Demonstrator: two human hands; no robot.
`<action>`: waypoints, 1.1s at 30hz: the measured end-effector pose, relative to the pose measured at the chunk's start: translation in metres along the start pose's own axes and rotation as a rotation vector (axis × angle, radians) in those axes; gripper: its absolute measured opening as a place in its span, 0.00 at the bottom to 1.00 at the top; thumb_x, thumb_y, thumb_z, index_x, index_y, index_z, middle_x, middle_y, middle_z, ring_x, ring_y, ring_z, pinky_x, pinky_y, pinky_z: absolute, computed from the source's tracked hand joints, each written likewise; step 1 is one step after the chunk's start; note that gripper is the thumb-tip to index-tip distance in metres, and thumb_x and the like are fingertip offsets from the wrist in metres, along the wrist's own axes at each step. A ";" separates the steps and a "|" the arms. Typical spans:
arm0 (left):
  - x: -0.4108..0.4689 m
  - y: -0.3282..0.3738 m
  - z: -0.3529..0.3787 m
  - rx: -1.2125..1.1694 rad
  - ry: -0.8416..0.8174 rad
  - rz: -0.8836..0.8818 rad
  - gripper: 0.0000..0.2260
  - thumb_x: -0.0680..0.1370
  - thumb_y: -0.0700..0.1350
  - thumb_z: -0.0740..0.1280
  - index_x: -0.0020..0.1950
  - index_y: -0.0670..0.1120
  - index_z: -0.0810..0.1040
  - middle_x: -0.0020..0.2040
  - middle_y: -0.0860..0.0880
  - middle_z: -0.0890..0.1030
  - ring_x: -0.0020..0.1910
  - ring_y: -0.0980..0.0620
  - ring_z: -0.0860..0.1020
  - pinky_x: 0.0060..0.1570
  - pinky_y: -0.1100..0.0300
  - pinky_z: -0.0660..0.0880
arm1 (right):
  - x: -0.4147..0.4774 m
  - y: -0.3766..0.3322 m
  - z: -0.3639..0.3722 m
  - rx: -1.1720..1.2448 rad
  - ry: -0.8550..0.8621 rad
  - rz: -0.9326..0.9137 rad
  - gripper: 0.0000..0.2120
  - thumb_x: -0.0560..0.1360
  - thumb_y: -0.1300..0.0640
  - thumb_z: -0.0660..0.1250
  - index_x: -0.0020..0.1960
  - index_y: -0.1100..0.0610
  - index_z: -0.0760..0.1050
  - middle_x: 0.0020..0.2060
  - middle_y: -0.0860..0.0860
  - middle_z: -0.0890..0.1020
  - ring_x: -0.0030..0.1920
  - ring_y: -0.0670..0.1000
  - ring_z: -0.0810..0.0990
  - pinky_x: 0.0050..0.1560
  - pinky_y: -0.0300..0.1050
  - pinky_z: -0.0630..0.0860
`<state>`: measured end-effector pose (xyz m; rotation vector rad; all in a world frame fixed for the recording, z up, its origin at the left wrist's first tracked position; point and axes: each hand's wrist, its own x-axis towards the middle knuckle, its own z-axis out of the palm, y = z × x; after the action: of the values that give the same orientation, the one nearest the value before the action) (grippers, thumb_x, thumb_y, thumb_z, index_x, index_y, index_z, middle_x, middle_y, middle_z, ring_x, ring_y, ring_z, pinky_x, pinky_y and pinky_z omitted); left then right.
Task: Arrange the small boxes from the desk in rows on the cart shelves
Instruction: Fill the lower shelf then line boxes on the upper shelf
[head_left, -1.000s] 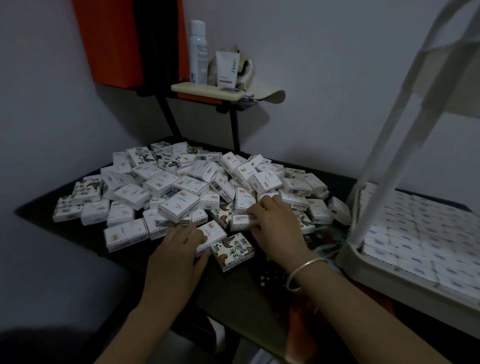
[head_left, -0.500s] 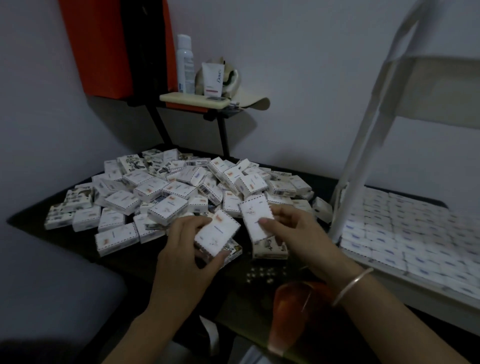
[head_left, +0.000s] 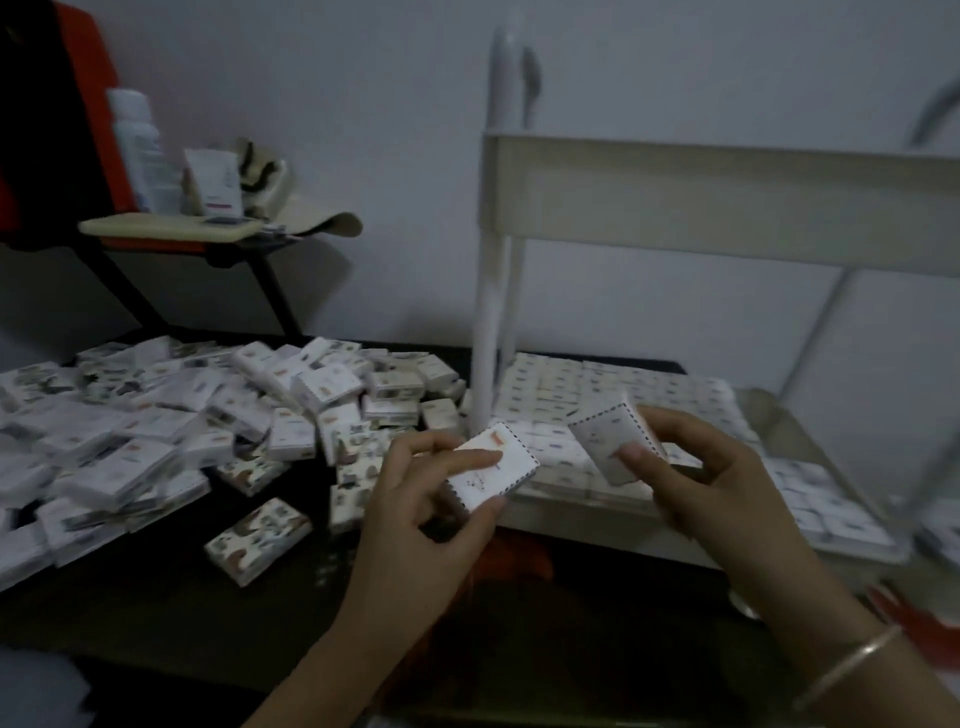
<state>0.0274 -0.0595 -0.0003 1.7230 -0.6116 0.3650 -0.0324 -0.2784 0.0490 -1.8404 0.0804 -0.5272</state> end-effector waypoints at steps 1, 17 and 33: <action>0.003 0.005 0.014 -0.066 -0.022 -0.038 0.14 0.72 0.38 0.74 0.53 0.54 0.83 0.60 0.59 0.73 0.64 0.60 0.73 0.52 0.68 0.77 | -0.003 0.005 -0.012 0.001 0.032 0.010 0.11 0.74 0.56 0.70 0.55 0.47 0.81 0.48 0.44 0.84 0.33 0.45 0.81 0.28 0.36 0.72; 0.077 0.049 0.160 -0.672 -0.196 -0.606 0.18 0.76 0.36 0.70 0.64 0.49 0.77 0.57 0.45 0.81 0.50 0.44 0.83 0.34 0.61 0.80 | 0.051 0.032 -0.130 -0.272 0.365 0.043 0.28 0.77 0.62 0.67 0.70 0.40 0.65 0.60 0.43 0.73 0.51 0.43 0.77 0.41 0.37 0.78; 0.100 0.017 0.180 -0.550 -0.271 -0.566 0.16 0.74 0.34 0.70 0.58 0.49 0.79 0.54 0.46 0.82 0.50 0.48 0.81 0.47 0.40 0.81 | 0.084 0.048 -0.140 -1.205 0.063 0.129 0.20 0.74 0.68 0.65 0.63 0.54 0.71 0.49 0.54 0.77 0.50 0.53 0.72 0.51 0.45 0.75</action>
<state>0.0838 -0.2567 0.0248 1.3374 -0.3439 -0.4106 -0.0023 -0.4454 0.0645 -2.9482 0.6743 -0.4711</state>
